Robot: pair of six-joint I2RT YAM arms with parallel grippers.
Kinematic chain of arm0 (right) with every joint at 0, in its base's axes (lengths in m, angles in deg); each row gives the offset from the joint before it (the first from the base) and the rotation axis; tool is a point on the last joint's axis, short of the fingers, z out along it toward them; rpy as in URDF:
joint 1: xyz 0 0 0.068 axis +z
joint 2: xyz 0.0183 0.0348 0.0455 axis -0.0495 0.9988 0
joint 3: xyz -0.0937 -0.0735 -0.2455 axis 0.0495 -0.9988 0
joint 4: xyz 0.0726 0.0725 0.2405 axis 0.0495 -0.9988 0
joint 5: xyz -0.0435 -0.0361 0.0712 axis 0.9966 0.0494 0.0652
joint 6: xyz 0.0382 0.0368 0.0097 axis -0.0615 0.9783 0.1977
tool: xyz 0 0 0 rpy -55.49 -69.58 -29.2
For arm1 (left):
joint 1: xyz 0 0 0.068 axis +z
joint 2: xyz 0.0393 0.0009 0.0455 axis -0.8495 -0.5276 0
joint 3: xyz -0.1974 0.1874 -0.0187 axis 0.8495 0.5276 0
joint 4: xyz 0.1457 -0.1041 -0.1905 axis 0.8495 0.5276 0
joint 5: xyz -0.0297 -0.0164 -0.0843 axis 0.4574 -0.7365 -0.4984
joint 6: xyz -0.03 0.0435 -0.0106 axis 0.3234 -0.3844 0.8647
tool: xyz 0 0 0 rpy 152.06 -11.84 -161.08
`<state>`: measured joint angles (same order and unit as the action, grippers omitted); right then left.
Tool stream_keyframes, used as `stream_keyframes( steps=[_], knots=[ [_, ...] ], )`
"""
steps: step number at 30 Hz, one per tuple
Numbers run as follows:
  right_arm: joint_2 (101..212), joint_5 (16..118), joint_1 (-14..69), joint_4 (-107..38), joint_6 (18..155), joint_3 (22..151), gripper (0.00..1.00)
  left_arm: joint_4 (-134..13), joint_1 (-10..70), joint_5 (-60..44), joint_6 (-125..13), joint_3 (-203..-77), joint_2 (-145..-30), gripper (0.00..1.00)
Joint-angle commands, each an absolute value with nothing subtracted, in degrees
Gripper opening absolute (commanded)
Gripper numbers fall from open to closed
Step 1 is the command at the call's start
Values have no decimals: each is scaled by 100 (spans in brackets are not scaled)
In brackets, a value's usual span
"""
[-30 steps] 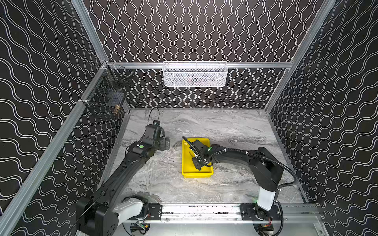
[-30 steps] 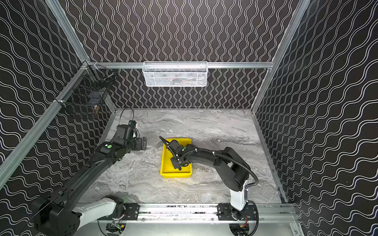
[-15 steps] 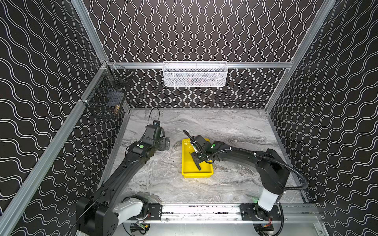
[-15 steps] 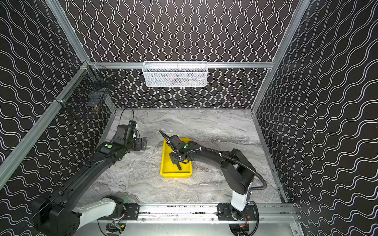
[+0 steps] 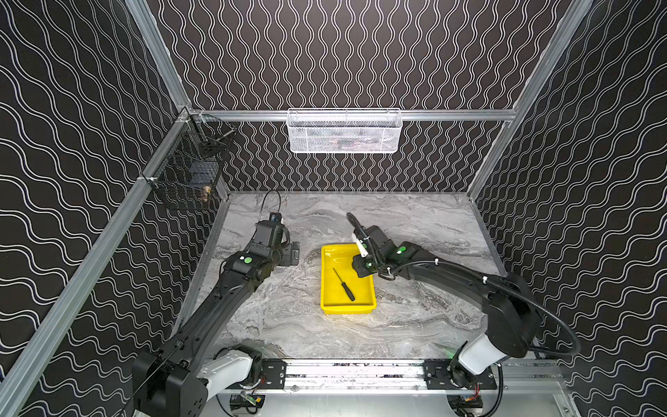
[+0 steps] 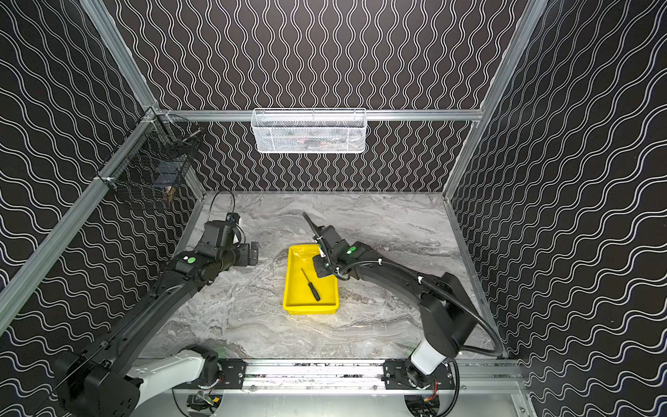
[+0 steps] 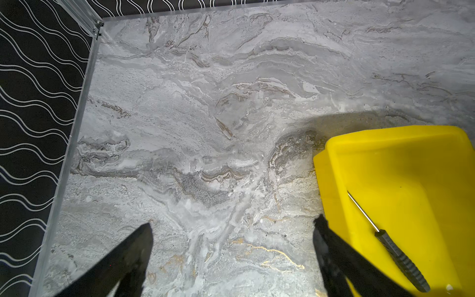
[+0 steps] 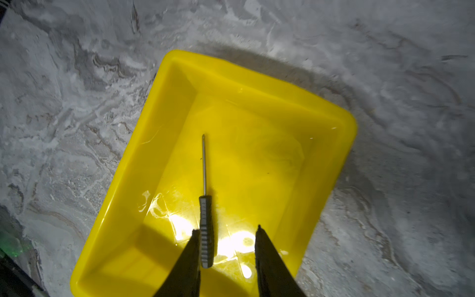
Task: Put the screwdriver in the bin
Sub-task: Place the screwdriver into the bin.
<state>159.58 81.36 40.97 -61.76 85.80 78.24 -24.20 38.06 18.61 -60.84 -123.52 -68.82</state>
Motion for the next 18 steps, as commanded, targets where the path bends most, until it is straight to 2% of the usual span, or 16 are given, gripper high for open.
stream_keyframes(
  steps=[1,8,18],
  knots=[
    [15605,7930,3794,-6076,8443,7671,36,-2457,3800,1773,-6106,-12401,-6842,99],
    [14690,8000,3017,-5895,8416,7141,38,-2528,3799,1725,-6116,-12357,-6705,99],
    [13752,8397,2448,-5937,8398,6730,47,-2519,3798,1722,-6105,-12357,-6717,99]
  ],
)
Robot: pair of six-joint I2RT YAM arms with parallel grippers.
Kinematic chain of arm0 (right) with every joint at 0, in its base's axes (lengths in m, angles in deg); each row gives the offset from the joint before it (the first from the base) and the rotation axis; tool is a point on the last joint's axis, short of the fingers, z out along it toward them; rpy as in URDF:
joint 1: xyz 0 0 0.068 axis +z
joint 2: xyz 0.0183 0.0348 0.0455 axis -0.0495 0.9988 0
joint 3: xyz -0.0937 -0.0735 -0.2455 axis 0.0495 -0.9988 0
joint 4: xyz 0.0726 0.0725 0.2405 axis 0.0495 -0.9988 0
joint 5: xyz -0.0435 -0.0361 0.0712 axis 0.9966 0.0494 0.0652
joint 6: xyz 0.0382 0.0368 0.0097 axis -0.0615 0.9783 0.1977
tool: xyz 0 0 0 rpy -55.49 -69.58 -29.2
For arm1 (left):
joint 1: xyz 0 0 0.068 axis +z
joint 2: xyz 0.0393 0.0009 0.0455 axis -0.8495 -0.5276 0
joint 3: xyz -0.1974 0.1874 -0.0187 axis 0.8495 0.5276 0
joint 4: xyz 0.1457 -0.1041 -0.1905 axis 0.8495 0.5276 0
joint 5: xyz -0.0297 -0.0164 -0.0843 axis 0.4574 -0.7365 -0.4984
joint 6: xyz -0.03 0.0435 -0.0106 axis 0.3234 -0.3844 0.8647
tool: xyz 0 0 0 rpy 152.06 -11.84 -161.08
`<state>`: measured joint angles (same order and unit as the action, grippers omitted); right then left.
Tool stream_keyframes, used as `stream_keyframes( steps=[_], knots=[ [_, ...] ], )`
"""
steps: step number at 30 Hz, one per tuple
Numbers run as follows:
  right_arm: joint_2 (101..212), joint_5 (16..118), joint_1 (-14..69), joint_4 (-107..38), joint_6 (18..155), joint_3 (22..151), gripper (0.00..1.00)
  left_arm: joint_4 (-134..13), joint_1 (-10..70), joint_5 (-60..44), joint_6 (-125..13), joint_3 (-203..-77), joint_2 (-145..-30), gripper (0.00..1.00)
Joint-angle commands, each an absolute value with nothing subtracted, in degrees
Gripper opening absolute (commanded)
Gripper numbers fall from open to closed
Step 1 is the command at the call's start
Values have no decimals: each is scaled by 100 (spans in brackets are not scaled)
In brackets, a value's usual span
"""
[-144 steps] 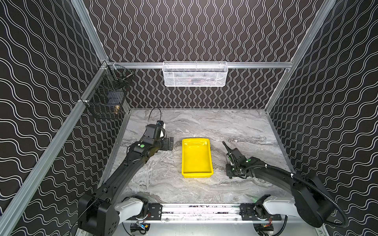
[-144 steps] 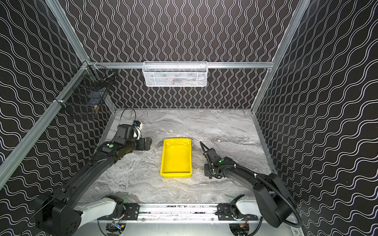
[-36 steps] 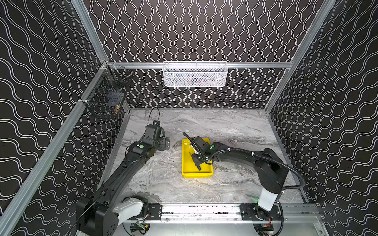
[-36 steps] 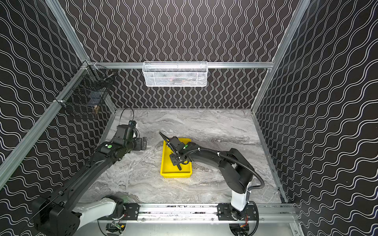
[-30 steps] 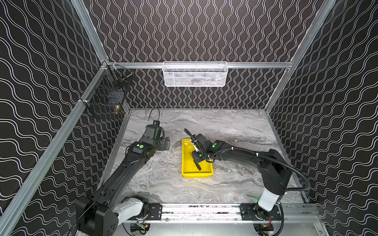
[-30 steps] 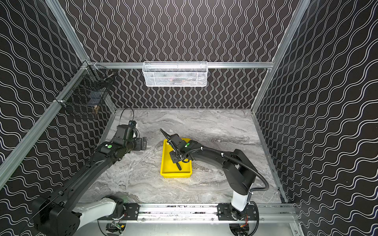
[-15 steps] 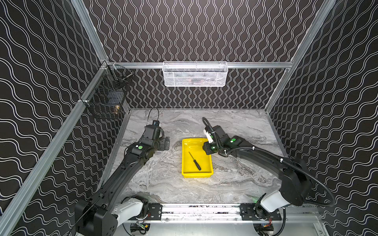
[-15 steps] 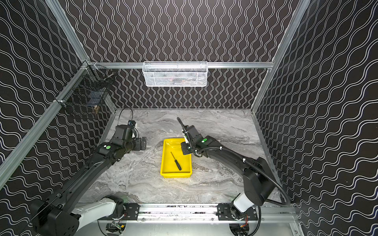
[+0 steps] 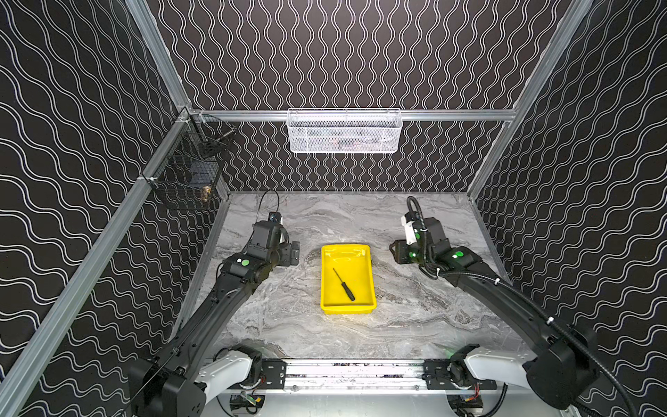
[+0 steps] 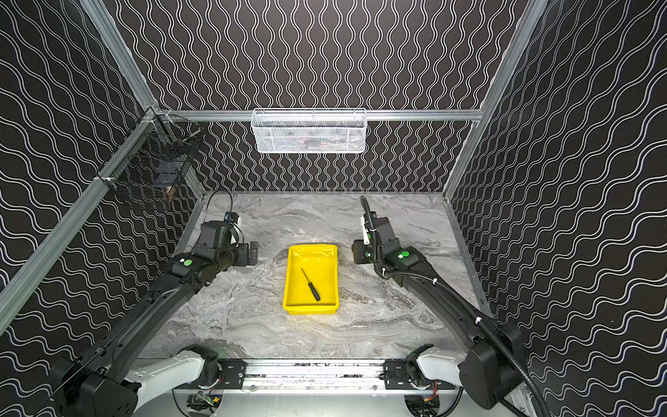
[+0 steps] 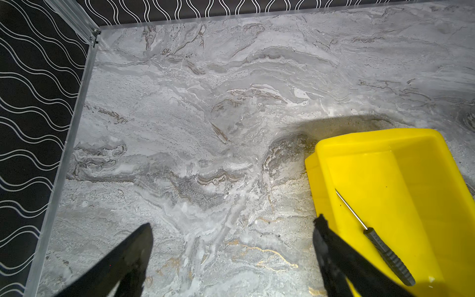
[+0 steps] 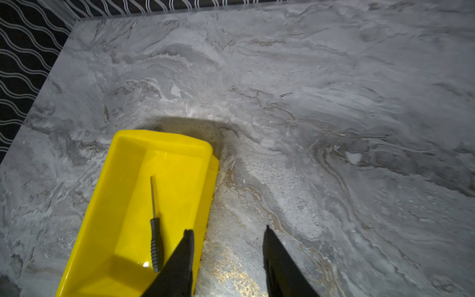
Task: Put the screwdriver in the bin
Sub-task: Place the screwdriver into the bin, then reset both arms
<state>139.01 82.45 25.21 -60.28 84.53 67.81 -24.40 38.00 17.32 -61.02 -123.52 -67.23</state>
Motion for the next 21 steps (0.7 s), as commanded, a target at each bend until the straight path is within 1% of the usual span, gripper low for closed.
stream_keyframes(
  steps=[1,7,13,15,21],
  knots=[
    [13666,8426,2420,-5933,8398,6729,47,-2518,3803,1713,-6107,-12357,-6717,99],
    [13315,8568,2290,-5896,8383,6353,56,-2518,3803,1714,-6098,-12350,-6726,99],
    [13016,8742,2250,-5888,8313,6229,67,-2518,3769,1777,-6099,-12348,-6740,99],
    [12916,8820,2078,-5838,8280,6180,71,-2510,3772,1801,-6099,-12352,-6744,99],
    [12714,8964,1902,-5652,8240,6097,82,-2536,3755,1921,-6103,-12314,-6683,99]
  ],
)
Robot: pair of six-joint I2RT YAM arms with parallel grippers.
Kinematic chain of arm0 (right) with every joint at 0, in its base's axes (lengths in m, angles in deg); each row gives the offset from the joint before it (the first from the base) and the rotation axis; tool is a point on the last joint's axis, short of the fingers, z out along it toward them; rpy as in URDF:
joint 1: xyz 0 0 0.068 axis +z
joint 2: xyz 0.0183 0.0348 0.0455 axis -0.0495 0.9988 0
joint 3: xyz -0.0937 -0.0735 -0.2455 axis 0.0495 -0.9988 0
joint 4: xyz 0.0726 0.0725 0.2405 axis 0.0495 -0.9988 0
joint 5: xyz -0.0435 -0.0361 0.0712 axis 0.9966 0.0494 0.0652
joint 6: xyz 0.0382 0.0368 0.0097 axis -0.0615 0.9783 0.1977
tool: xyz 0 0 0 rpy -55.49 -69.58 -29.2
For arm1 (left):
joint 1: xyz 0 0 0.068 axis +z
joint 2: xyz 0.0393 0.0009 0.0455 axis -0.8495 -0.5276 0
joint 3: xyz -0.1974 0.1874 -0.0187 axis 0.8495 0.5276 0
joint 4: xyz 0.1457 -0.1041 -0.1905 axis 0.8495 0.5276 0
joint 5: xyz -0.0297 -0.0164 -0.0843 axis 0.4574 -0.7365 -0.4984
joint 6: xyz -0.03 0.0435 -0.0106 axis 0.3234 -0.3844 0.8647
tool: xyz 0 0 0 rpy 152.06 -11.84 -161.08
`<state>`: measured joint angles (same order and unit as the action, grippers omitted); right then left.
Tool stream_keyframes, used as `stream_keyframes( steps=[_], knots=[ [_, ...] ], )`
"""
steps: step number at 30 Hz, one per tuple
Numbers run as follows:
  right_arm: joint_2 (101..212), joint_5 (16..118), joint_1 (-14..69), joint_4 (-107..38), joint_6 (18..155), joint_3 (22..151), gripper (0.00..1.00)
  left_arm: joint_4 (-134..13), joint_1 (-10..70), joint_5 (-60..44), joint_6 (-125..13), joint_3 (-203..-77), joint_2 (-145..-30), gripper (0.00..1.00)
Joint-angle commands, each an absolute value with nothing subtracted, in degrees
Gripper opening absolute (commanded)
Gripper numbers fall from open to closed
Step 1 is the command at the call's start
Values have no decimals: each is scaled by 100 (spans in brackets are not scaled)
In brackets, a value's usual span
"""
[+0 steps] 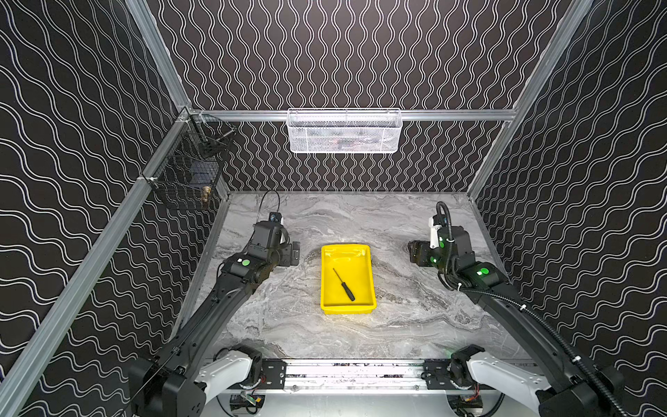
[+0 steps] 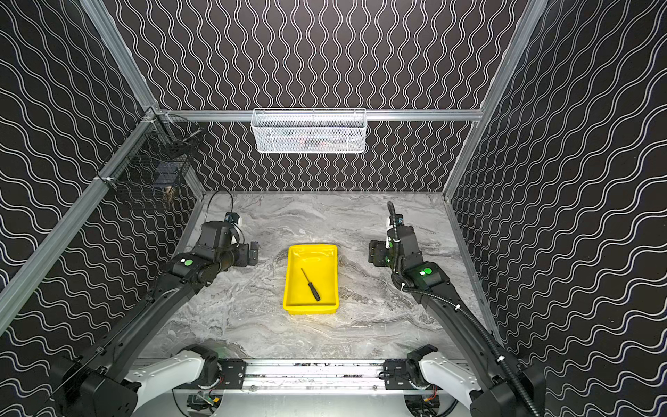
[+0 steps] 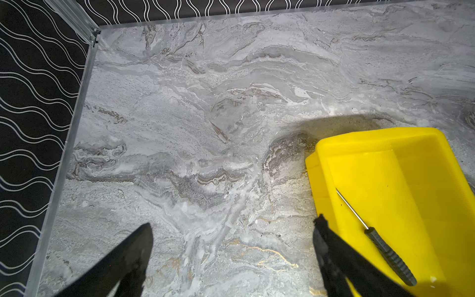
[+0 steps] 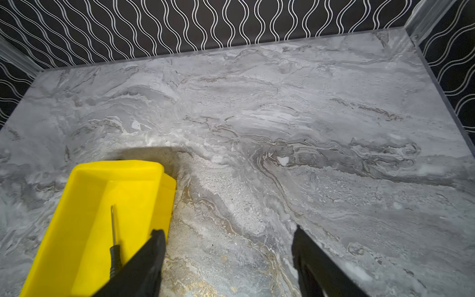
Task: Put the screwdriver in the bin
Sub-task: Reset both arms
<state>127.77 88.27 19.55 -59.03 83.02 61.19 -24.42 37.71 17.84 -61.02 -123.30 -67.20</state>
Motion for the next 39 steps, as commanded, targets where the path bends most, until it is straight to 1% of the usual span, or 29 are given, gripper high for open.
stream_keyframes(
  steps=[1,2,11,16,21,24,27,29,32,35,36,39],
  knots=[
    [12690,8973,1872,-5623,8228,6088,85,-2547,3750,1943,-6108,-12304,-6674,99],
    [12672,8974,1841,-5612,8219,6079,99,-2554,3750,1953,-6117,-12296,-6669,99],
    [12414,9114,1553,-5430,8143,5857,99,-2536,3702,2111,-6132,-12278,-6666,99],
    [12307,9067,1267,-5016,8093,5669,99,-2571,3706,2141,-6149,-12295,-6633,99],
    [12097,9162,798,-4380,7992,5393,99,-2864,3699,1780,-6046,-12285,-6545,99],
    [12001,9231,473,-4045,8134,5203,99,-3619,3701,1179,-5964,-11916,-6386,99],
    [11932,9352,319,-3394,8030,4785,99,-5056,3703,1034,-6176,-11129,-6130,99],
    [12005,9515,239,-2987,7960,4493,100,-5883,3702,1222,-6600,-10628,-6067,99],
    [12288,9747,135,-2329,7849,4064,99,-6701,3706,2102,-7144,-10065,-6249,99],
    [12698,9650,44,-1660,7573,3685,99,-7832,3735,2623,-7647,-9351,-6554,99],
    [12846,9546,8,-1445,7417,3581,99,-8151,3782,2687,-7711,-9172,-6673,99],
    [13161,9447,-37,-723,7156,3272,99,-8813,4049,2405,-7777,-8828,-6988,99]
  ],
)
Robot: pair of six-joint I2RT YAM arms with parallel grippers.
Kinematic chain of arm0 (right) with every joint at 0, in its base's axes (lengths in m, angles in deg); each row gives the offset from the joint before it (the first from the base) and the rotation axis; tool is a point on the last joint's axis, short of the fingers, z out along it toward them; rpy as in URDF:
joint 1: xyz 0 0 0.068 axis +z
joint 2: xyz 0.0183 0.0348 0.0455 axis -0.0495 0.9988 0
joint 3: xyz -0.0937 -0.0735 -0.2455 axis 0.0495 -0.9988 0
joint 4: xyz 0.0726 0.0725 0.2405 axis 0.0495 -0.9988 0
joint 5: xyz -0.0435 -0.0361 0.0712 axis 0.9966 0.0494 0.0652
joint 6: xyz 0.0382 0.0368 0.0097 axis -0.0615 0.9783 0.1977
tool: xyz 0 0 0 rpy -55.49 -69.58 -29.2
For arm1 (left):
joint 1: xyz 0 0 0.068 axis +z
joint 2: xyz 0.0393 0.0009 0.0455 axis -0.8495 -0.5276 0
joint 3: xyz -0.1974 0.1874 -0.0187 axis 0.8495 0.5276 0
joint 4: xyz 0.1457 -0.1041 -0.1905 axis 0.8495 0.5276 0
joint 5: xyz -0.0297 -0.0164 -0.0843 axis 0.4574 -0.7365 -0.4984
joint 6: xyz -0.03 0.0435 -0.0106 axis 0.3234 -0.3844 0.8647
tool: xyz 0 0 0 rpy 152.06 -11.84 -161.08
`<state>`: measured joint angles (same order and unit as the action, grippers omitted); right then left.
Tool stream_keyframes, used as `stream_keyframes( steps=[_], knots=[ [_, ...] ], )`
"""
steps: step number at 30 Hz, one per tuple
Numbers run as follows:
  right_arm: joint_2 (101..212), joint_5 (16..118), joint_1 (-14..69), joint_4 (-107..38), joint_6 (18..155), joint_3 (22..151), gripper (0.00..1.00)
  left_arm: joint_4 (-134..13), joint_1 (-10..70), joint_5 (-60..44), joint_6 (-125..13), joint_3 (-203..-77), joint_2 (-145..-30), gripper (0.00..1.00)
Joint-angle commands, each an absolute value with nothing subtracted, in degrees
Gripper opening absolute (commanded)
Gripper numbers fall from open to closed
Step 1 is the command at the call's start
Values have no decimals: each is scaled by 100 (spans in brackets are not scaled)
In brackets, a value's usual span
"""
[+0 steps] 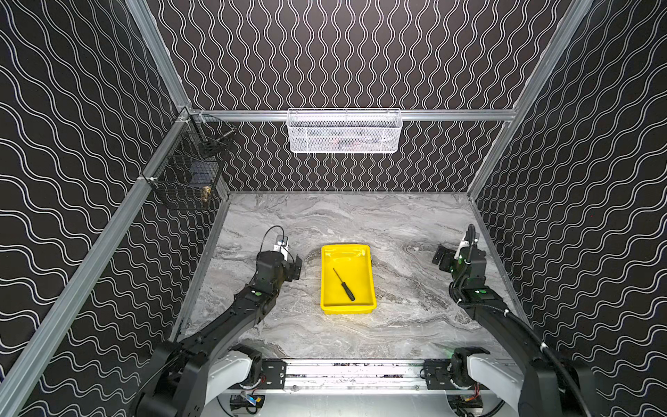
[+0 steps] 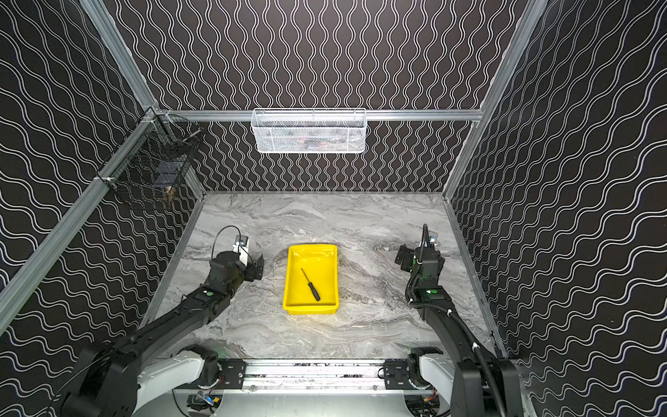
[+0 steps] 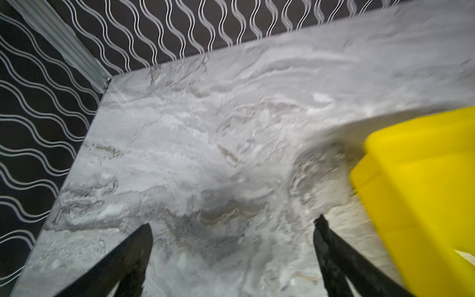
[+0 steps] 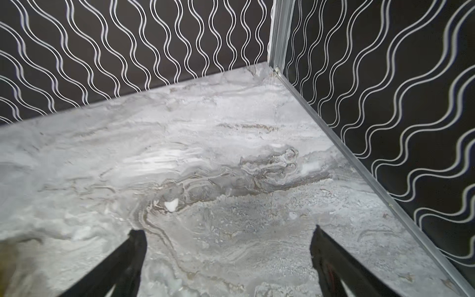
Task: Put the screwdriver in the bin
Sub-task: Reset both arms
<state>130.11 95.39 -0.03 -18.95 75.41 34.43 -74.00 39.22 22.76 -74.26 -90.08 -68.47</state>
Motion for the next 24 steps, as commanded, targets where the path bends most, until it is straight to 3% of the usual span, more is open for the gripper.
stream_keyframes(
  steps=[1,9,24],
  knots=[
    [13222,9464,-59,-483,7093,3151,99,-9023,4189,2285,-7783,-8746,-7094,99],
    [13727,9270,-317,1495,7017,2390,99,-10179,5133,1495,-7594,-8643,-8281,99],
    [15252,8572,-361,2841,6896,2526,99,-10949,5465,1043,-7557,-8914,-9350,99]
  ],
)
